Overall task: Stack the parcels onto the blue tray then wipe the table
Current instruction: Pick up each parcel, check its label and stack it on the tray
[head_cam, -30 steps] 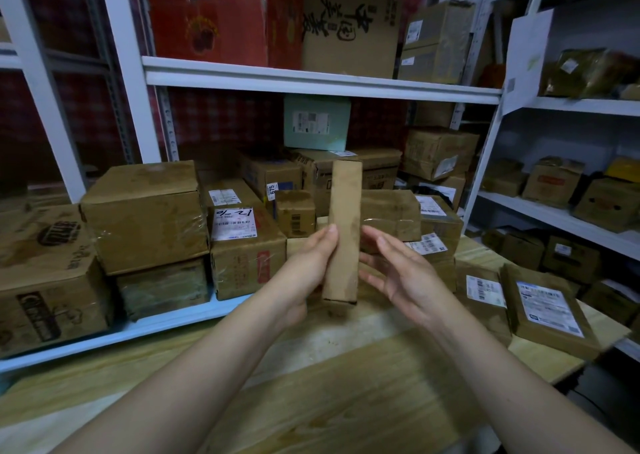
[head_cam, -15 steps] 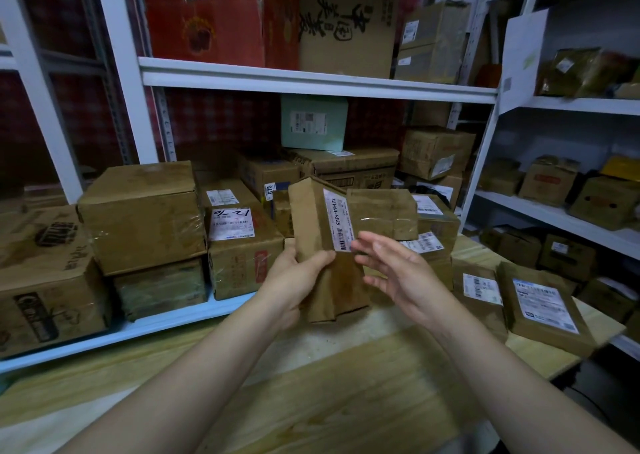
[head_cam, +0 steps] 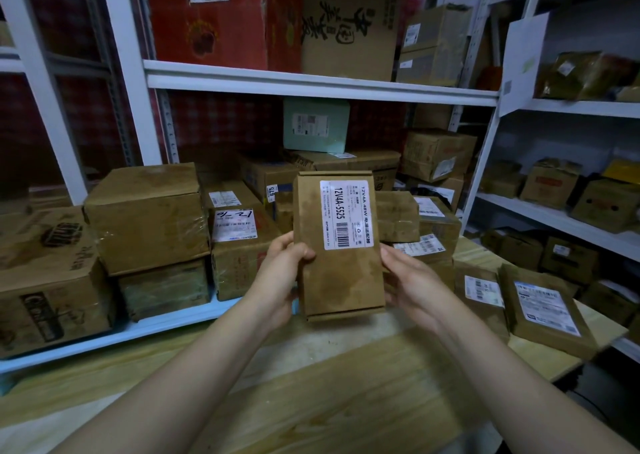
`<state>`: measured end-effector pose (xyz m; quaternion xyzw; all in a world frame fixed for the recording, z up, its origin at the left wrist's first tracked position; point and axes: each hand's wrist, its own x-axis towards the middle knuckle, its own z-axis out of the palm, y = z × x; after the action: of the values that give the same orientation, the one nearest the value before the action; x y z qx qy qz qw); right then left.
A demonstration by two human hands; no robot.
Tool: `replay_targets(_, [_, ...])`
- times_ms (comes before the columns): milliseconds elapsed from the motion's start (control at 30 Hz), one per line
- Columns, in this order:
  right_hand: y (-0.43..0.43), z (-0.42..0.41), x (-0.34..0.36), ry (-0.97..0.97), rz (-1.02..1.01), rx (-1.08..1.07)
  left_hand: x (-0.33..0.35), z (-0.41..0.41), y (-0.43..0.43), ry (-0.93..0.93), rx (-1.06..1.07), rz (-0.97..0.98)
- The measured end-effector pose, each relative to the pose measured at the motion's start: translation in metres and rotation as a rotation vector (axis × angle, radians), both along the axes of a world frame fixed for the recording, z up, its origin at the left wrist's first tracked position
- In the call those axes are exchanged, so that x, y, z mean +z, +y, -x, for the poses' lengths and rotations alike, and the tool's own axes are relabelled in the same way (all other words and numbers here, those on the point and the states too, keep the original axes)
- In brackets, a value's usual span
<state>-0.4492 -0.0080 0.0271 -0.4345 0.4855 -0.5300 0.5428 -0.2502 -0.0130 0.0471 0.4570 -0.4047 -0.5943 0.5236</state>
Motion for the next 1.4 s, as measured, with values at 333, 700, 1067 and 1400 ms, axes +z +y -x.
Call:
replay_targets(333, [-0.005,0.007,-0.009,-0.164,0.077,0.006,0.001,-0.002,0.003,-0.115,0.017,0.150])
replay_targets(700, [0.001,0.005,-0.001,-0.009,0.164,0.055,0.005,-0.005,0.004,-0.089,0.050,0.054])
replay_targets(1067, [-0.009,-0.020,0.000,-0.159,0.065,0.043,0.006,-0.018,0.002,-0.145,0.035,0.038])
replay_targets(1400, [-0.033,-0.057,0.020,-0.135,-0.089,-0.111,0.019,-0.056,-0.007,-0.609,0.366,0.386])
